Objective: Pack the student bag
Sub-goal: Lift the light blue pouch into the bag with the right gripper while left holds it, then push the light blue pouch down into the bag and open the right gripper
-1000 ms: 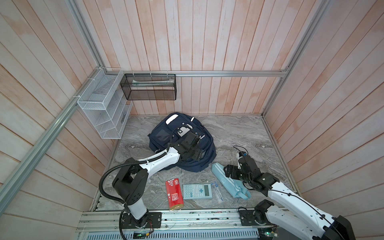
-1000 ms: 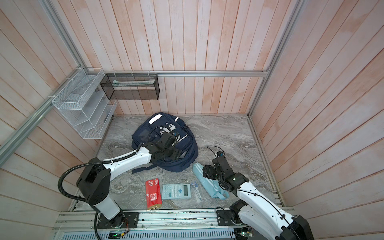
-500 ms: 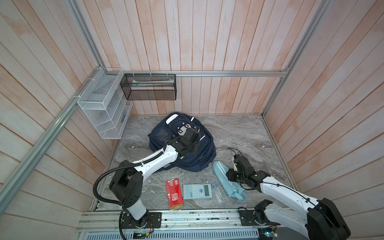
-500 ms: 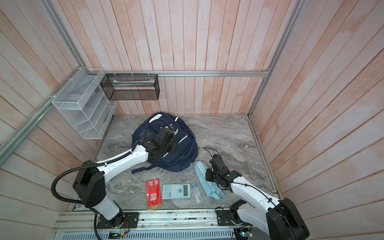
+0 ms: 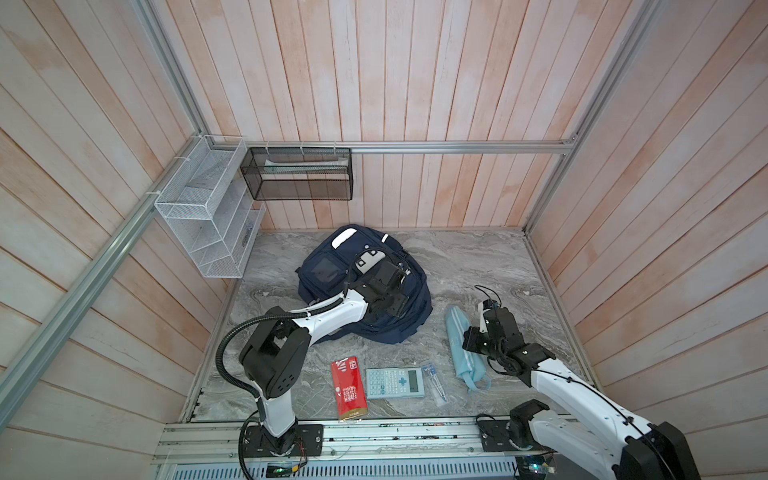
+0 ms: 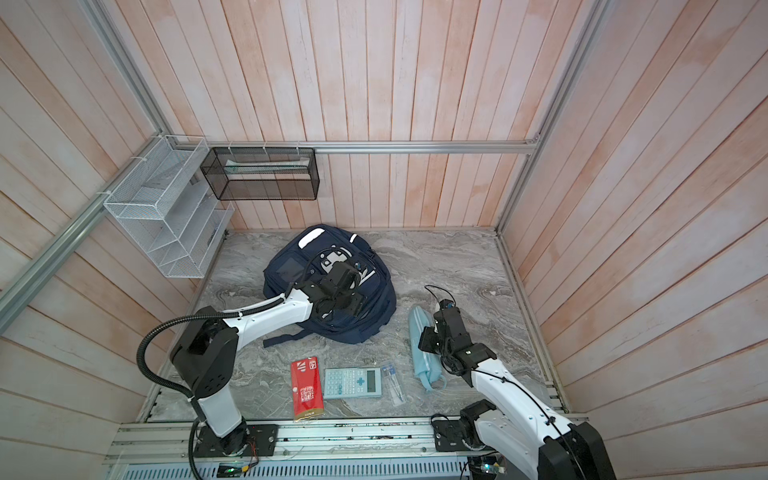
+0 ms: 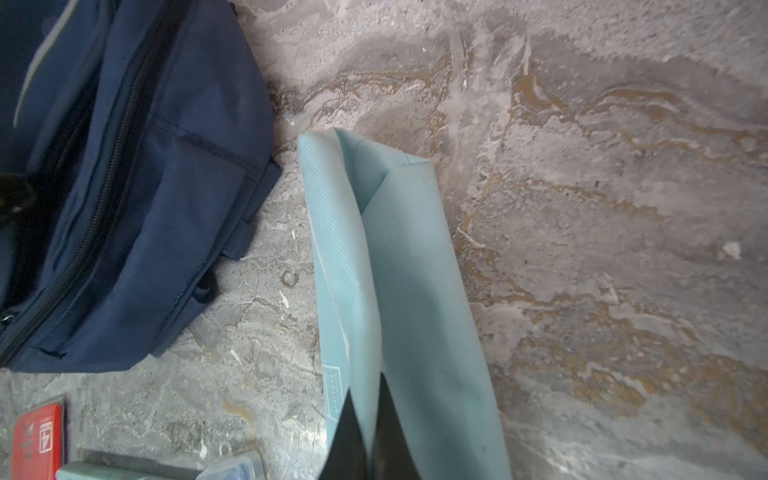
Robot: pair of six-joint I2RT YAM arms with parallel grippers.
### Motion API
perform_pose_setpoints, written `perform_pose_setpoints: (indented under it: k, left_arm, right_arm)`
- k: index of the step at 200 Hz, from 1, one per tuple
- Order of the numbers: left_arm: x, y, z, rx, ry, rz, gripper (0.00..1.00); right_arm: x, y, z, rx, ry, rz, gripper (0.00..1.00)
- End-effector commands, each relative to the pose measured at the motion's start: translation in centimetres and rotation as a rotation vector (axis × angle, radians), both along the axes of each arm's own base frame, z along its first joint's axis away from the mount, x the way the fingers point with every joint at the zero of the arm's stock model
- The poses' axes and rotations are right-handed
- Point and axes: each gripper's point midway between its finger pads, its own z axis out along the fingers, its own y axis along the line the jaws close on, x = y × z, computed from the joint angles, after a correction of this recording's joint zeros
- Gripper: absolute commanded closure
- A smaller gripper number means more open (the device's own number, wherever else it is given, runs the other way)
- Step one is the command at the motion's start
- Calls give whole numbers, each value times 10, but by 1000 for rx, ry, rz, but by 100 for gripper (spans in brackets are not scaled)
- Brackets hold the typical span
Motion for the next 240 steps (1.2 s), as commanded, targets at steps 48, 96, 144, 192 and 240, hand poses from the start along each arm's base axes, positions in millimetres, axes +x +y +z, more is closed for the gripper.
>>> perform_pose_setpoints:
  k: [48,96,144,192,240]
  left_arm:
    - [15,-3,0,26,-45,21,81]
    - [8,12,96,-116,-185,54,100]
    - [8,25,151,-342,-179,59,100]
    - [18,33,186,-471,-199,49,100]
    - [24,31,220,-520,-235,38,100]
  right_arm:
    - [5,17,3,48,-29,91,100]
    - [23,37,68,174,-231,146,100]
    - [38,102,141,437,-353,362,100]
    - [98,184,143,536,-285,472,100]
    - [177,276,111,707,-216,412,100]
